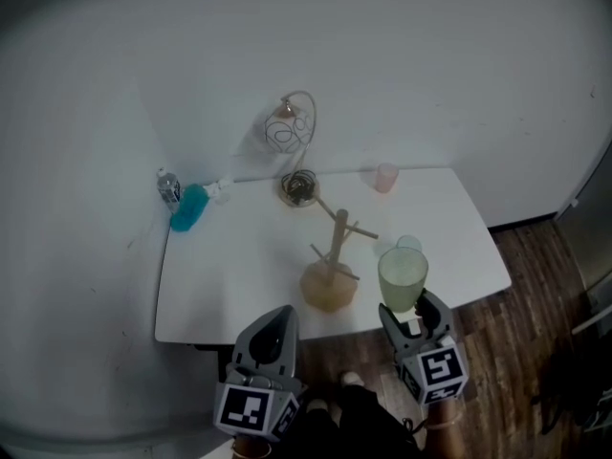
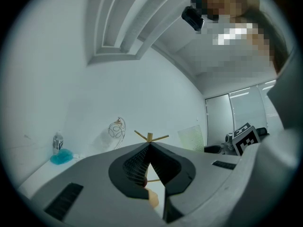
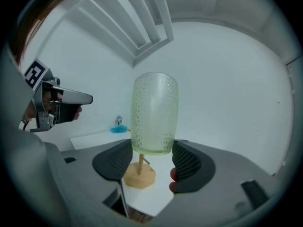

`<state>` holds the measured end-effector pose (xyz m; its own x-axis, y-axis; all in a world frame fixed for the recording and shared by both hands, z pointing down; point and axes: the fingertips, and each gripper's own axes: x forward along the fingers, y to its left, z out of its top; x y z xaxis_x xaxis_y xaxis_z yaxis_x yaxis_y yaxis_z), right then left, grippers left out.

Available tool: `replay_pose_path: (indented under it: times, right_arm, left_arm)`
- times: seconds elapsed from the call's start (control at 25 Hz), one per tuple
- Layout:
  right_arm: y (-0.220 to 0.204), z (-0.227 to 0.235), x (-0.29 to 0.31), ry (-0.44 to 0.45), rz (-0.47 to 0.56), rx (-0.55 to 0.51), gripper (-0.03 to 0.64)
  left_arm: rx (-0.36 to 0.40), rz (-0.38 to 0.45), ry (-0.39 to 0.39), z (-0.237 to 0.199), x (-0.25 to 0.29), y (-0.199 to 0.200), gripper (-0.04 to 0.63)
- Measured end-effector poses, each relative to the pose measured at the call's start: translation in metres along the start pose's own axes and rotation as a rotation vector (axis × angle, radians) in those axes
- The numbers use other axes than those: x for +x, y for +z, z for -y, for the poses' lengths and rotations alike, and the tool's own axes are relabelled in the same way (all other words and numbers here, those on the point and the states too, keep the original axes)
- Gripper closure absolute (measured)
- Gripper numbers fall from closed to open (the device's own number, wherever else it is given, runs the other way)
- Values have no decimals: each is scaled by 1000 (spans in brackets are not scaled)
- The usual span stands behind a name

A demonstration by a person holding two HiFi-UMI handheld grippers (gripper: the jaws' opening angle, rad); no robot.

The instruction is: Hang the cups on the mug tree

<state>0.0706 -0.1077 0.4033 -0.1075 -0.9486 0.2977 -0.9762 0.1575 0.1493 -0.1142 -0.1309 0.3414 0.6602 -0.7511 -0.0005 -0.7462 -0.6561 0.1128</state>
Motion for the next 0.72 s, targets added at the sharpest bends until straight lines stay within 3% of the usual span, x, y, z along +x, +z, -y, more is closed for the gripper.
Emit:
replay_pose_path:
  times: [0.12,0.32,0.48,0.72]
  right_arm:
    - [-3,3,9,17,-6,-8,347]
    - [-7,9,25,52,21,-25,347]
    - [-8,14,34,72,17,-31,347]
    - [-3,16,44,111,5,-65,347]
  left_arm:
    - [-25,-9,10,0,8,0,595]
    - [16,-4,31,-5,20,-5,597]
    - [-31,-15,44,-2,30,-2,597]
    - [-40,-13,72,-6,40,-2,597]
